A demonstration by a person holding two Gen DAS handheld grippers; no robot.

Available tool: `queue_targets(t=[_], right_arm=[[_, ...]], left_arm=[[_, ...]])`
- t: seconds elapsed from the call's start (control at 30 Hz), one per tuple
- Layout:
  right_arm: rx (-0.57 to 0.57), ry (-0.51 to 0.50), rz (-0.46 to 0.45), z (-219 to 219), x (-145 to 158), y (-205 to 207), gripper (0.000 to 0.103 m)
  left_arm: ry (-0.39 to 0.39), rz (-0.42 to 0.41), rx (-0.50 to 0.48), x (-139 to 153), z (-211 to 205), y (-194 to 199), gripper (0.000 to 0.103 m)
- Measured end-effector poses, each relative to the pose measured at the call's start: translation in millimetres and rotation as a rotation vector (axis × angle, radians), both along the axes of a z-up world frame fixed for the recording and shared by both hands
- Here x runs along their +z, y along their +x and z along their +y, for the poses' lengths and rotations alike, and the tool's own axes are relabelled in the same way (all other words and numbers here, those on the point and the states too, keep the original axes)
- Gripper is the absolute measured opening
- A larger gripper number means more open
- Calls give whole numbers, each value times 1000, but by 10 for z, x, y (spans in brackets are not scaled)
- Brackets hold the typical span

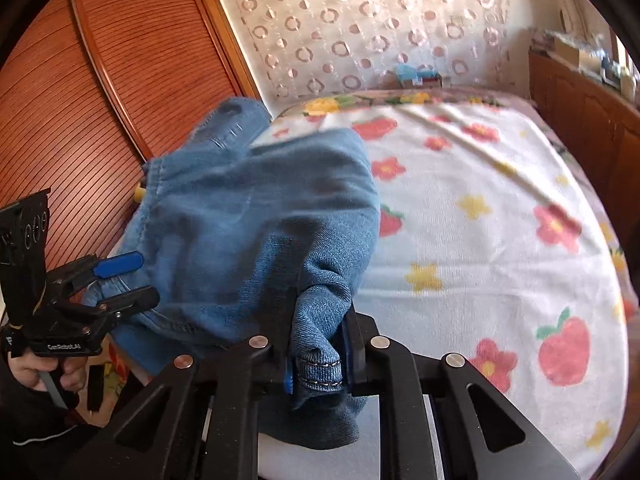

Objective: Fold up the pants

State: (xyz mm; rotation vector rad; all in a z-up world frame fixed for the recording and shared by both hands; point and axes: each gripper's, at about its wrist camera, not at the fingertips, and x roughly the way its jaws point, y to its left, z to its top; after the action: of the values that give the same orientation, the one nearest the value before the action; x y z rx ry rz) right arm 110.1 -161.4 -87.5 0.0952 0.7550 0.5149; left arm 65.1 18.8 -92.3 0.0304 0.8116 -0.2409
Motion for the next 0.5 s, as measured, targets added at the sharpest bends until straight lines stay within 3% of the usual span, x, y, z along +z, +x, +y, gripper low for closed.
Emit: queue_targets(t=[0.27, 0.5], right_arm=[[64, 18, -120, 261, 509, -49, 15], [198, 35, -191, 844, 812, -79, 14]], left_arm=[[-11, -93, 74, 389, 395, -232, 81], [-20, -136, 174, 574, 861, -346, 81]])
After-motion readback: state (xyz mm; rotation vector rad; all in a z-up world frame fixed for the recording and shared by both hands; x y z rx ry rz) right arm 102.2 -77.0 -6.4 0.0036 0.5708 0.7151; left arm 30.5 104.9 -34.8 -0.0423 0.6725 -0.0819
